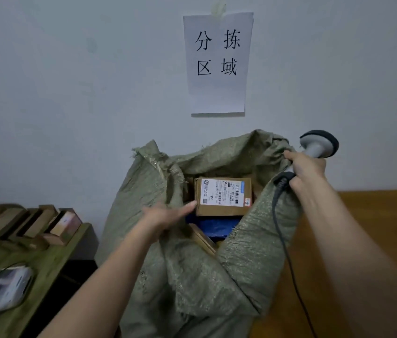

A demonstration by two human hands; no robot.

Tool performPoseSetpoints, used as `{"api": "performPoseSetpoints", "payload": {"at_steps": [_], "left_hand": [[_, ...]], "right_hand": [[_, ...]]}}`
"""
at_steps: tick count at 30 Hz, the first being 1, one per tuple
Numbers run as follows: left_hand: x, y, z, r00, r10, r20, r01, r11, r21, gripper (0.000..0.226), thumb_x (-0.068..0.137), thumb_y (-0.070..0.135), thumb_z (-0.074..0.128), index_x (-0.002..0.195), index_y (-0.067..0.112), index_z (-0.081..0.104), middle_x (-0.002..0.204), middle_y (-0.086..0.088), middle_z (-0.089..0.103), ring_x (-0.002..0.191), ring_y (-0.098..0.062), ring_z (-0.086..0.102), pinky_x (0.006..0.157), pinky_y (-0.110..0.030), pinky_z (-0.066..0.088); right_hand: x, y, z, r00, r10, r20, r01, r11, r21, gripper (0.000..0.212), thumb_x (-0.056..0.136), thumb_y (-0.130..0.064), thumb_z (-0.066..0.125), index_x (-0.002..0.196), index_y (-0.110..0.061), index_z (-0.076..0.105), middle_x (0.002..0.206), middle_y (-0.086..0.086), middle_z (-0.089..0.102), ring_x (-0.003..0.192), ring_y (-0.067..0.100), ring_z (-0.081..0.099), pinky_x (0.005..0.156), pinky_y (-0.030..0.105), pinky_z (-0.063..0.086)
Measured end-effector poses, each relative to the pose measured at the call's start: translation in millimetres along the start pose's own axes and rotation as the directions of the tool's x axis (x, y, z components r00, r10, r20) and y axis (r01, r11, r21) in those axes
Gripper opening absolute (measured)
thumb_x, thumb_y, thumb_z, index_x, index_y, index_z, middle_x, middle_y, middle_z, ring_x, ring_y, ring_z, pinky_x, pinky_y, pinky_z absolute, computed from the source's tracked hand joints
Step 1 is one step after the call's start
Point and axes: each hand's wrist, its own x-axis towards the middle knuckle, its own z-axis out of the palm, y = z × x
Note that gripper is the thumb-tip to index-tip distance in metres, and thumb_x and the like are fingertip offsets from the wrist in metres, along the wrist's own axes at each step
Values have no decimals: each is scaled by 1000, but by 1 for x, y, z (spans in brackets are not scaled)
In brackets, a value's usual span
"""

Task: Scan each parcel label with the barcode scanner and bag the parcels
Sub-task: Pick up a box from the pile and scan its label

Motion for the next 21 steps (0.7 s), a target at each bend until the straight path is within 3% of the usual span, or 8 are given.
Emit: {"api": "performPoseSetpoints", "payload": {"at_steps": [4,7,8,10,12,15,16,21], "left_hand": [[-16,-14,17,992,-61,111,30,965,261,40,89,45,65,106,10,55,107,-10,59,94,-24,63,65,-30,57],[-16,8,8,990,87,113,-65,981,-182,19,99,7,44,82,9,52,80,-9,54,64,-17,63,47,-20,51],[-12,24,-5,988,153,38,-118,879,-463,26,98,-1,37,78,10,48,74,-9,49,55,-14,57,40,-18,46],[-11,57,-41,970,222,-102,-179,361,-915,30,99,-4,31,79,11,48,75,-6,48,57,-10,52,39,-17,46],[-15,62,-46,951,281,-126,-130,-4,-992,26,104,9,35,86,7,53,82,-8,60,68,-14,61,49,-29,57],[-20,53,2,978,206,11,-81,432,-898,31,105,32,34,105,7,53,101,-20,62,78,-34,65,59,-53,54],[-23,53,10,977,214,26,-73,444,-893,33,105,35,34,105,7,52,102,-21,59,83,-35,62,59,-56,51],[-20,64,-31,903,333,-271,-91,-468,-879,49,101,42,41,120,1,56,115,-23,64,110,-34,60,100,-52,45]], "right_hand": [[8,-5,-15,999,38,-4,-38,998,-41,78,72,-1,79,139,-6,39,123,14,60,104,31,63,86,51,56],[16,-16,-25,969,197,151,-179,976,-128,43,86,-1,67,126,-1,53,105,16,65,77,28,68,51,39,59],[20,-24,-27,957,220,188,-197,971,-136,32,89,-3,64,119,-2,55,100,16,66,67,27,68,41,36,55],[27,-43,-31,969,159,190,-148,986,-70,38,84,0,66,120,-3,54,108,19,67,66,27,70,43,37,56],[30,-51,-37,991,63,120,-69,996,49,46,83,7,65,126,-2,52,114,21,65,77,26,70,53,33,58],[27,-43,-51,983,98,153,-109,992,65,48,87,11,60,133,1,48,116,21,60,82,25,66,52,31,59],[28,-39,-55,981,122,152,-130,991,44,47,87,12,58,132,1,48,115,21,59,81,26,65,51,32,59],[36,-46,-78,1000,-18,-19,21,985,174,57,83,14,60,133,-6,39,116,16,54,82,22,66,61,31,60]]}}
